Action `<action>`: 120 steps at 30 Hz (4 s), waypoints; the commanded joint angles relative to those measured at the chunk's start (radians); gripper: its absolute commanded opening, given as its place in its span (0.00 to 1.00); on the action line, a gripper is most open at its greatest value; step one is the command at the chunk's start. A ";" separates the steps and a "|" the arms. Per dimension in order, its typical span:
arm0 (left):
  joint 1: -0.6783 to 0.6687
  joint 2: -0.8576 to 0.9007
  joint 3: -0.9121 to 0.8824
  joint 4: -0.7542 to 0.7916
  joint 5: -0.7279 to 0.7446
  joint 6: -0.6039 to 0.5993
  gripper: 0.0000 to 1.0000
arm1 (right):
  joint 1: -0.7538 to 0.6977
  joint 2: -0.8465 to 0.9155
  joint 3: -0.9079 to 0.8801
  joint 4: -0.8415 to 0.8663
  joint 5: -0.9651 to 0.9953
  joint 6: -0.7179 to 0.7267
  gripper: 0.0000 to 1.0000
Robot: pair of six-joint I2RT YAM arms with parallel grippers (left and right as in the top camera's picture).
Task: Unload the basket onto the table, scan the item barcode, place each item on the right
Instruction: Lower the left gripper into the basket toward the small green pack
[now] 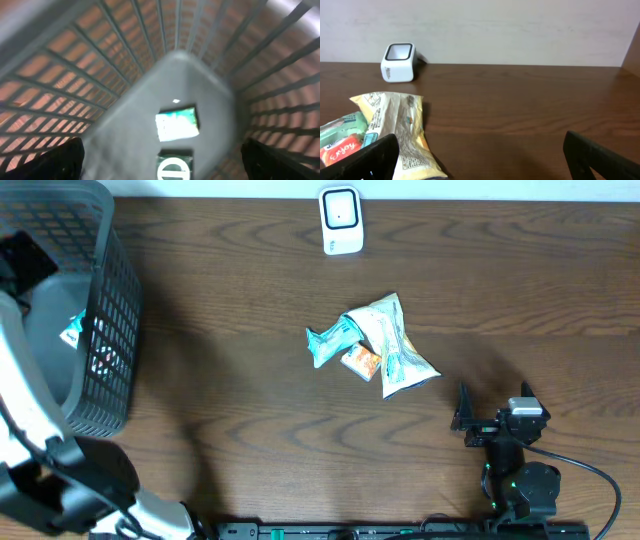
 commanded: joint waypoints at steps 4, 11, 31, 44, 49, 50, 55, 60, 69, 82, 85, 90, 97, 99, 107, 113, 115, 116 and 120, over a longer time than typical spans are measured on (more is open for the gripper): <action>0.003 0.100 -0.013 0.002 -0.015 0.188 0.98 | 0.003 -0.006 -0.001 -0.004 0.001 -0.011 0.99; 0.003 0.217 -0.017 -0.007 -0.015 0.417 0.95 | 0.003 -0.006 -0.001 -0.004 0.001 -0.011 0.99; 0.003 0.409 -0.027 0.025 0.121 0.693 0.79 | 0.003 -0.006 -0.001 -0.004 0.001 -0.011 0.99; 0.005 0.470 -0.027 0.077 0.121 0.712 0.72 | 0.003 -0.006 -0.001 -0.004 0.002 -0.011 0.99; 0.005 0.503 -0.027 0.067 0.120 0.712 0.72 | 0.003 -0.006 -0.001 -0.004 0.002 -0.011 0.99; 0.005 0.509 -0.027 0.065 0.120 0.712 0.71 | 0.003 -0.006 -0.001 -0.004 0.001 -0.011 0.99; 0.005 0.522 -0.027 0.050 0.120 0.705 0.31 | 0.003 -0.006 -0.001 -0.004 0.001 -0.011 0.99; 0.005 0.522 -0.027 0.048 0.120 0.629 0.20 | 0.003 -0.006 -0.001 -0.004 0.001 -0.011 0.99; 0.005 0.474 -0.025 0.047 0.121 0.472 0.07 | 0.003 -0.006 -0.001 -0.004 0.002 -0.011 0.99; 0.005 0.111 -0.014 0.166 0.121 0.112 0.07 | 0.003 -0.006 -0.001 -0.004 0.001 -0.011 0.99; 0.005 0.016 -0.014 0.155 0.121 0.002 0.07 | 0.003 -0.006 -0.001 -0.004 0.001 -0.011 0.99; 0.005 -0.140 -0.014 0.121 0.143 -0.310 0.07 | 0.003 -0.006 -0.001 -0.004 0.001 -0.011 0.99; -0.016 -0.299 -0.014 0.107 0.509 -0.352 0.07 | 0.003 -0.006 -0.001 -0.004 0.001 -0.011 0.99; -0.030 -0.316 -0.014 0.107 0.496 -0.346 0.07 | 0.003 -0.006 -0.001 -0.004 0.001 -0.011 0.99; -0.035 -0.276 -0.037 0.058 0.200 -0.195 0.82 | 0.003 -0.006 -0.001 -0.004 0.002 -0.011 0.99; -0.034 -0.149 -0.079 0.059 0.039 -0.157 0.89 | 0.003 -0.006 -0.001 -0.004 0.001 -0.011 0.99; -0.034 -0.086 -0.083 0.058 0.037 -0.093 0.89 | 0.003 -0.006 -0.001 -0.004 0.002 -0.011 0.99; -0.034 -0.058 -0.085 0.058 0.037 -0.064 0.89 | 0.003 -0.006 -0.001 -0.004 0.001 -0.011 0.99; -0.033 0.067 -0.090 0.073 0.037 0.095 0.89 | 0.003 -0.006 -0.001 -0.004 0.001 -0.011 0.99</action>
